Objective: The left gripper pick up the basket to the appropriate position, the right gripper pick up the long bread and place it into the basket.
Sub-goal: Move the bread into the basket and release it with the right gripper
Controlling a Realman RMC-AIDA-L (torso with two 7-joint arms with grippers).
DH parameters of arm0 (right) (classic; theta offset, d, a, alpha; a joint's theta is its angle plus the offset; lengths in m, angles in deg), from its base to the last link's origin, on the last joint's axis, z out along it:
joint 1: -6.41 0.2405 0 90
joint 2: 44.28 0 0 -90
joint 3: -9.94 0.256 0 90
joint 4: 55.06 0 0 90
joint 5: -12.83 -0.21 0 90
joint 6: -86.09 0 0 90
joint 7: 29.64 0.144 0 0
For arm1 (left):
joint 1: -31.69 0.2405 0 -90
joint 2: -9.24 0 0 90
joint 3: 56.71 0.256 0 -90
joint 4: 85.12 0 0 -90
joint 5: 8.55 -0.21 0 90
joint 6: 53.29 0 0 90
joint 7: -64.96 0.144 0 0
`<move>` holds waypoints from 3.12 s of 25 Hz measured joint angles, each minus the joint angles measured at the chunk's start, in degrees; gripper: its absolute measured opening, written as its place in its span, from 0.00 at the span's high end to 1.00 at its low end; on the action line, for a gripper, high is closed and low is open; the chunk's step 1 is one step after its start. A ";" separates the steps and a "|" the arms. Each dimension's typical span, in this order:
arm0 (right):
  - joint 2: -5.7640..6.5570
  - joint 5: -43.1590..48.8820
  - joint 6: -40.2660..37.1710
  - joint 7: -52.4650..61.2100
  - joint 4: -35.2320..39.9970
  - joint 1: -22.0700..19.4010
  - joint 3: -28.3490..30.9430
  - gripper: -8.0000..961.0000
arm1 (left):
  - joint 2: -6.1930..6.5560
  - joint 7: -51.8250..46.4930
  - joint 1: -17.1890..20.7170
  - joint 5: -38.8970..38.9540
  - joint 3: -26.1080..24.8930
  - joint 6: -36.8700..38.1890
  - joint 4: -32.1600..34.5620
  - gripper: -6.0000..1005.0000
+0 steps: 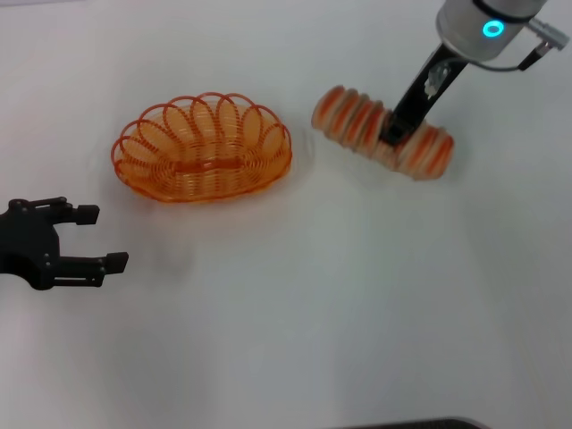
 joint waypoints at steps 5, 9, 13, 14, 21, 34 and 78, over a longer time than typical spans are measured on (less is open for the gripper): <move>1.22 0.04 -1.37 -2.53 0.99 1.28 3.76 0.74 | 0.12 -0.12 -0.08 0.00 -0.07 0.03 0.09 0.13; 2.41 0.12 -3.16 -5.25 1.14 3.34 7.20 0.74 | 0.20 -0.42 -0.16 0.00 -0.09 0.05 0.22 0.13; 3.13 0.19 -3.74 -6.09 1.29 5.08 8.30 0.73 | 0.30 -0.57 -0.25 -0.01 -0.08 0.06 0.31 0.13; 3.18 0.21 -3.76 -6.31 1.31 5.33 8.31 0.73 | 0.30 -0.57 -0.25 -0.01 -0.09 0.09 0.32 0.13; 2.60 -0.05 -3.52 -10.03 1.38 6.73 8.31 0.73 | 0.42 -0.80 -0.25 0.00 -0.17 0.97 0.77 0.13; -1.52 -4.03 -2.16 -32.61 1.34 8.26 6.48 0.73 | 0.29 -0.68 0.10 -0.01 -0.17 1.66 0.80 0.13; -2.45 -17.36 16.33 -38.24 -22.14 18.07 -0.55 0.70 | 0.22 -0.61 0.15 -0.01 0.14 1.33 0.23 0.13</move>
